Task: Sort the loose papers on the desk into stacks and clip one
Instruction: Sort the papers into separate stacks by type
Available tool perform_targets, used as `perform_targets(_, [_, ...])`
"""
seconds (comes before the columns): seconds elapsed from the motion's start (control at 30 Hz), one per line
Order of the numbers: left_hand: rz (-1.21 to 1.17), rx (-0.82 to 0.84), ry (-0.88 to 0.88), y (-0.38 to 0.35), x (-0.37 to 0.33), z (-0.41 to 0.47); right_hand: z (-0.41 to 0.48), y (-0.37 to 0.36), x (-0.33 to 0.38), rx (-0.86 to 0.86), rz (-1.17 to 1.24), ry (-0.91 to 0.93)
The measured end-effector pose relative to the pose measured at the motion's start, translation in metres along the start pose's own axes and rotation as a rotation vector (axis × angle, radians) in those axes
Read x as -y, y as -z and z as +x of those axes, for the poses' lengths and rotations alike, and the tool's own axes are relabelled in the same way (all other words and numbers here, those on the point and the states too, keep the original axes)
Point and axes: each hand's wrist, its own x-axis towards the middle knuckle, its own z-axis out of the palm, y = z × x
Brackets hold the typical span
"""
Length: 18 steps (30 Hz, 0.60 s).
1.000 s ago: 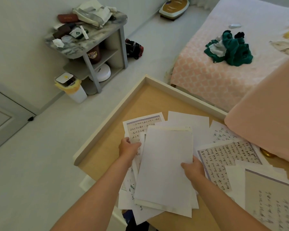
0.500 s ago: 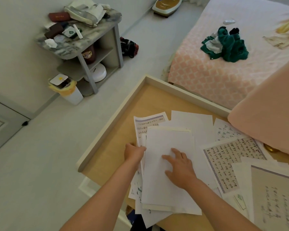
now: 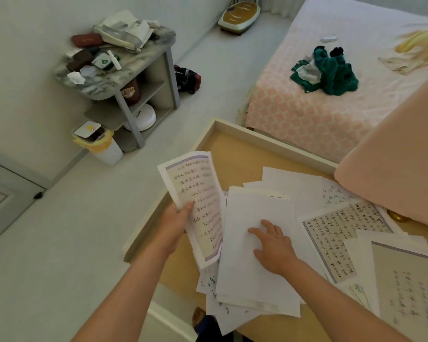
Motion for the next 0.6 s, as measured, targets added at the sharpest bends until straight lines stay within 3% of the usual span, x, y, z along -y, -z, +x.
perform_targets(0.1, [-0.313, 0.242, 0.004, 0.026, -0.027, -0.009, -0.001, 0.017, 0.016, -0.05, 0.25, -0.032])
perform_targets(0.17, [-0.332, 0.397, 0.026, 0.029, -0.037, -0.015, -0.007, 0.041, 0.028, -0.003, 0.817, -0.098])
perform_targets(0.23, [-0.159, 0.447, 0.062, 0.016, -0.035, -0.019, -0.017, 0.064, 0.028, 0.208, 1.468, -0.133])
perform_targets(0.27, [-0.02, 0.427, 0.069, 0.006, -0.03, -0.021, -0.026, 0.074, 0.026, 0.293, 1.644, -0.12])
perform_targets(0.33, [0.224, 0.302, 0.027, -0.015, -0.011, -0.018, -0.042, 0.086, 0.019, 0.304, 1.676, -0.068])
perform_targets(0.4, [0.284, 0.204, -0.016, -0.032, 0.007, -0.013, -0.05, 0.083, 0.011, 0.186, 1.522, -0.072])
perform_targets(0.47, [0.327, 0.224, -0.034, -0.045, 0.018, -0.01, -0.049, 0.074, -0.006, 0.045, 1.507, -0.193])
perform_targets(0.6, [0.443, 0.296, -0.023, -0.064, 0.039, -0.007, -0.048, 0.052, -0.043, -0.026, 1.83, -0.419])
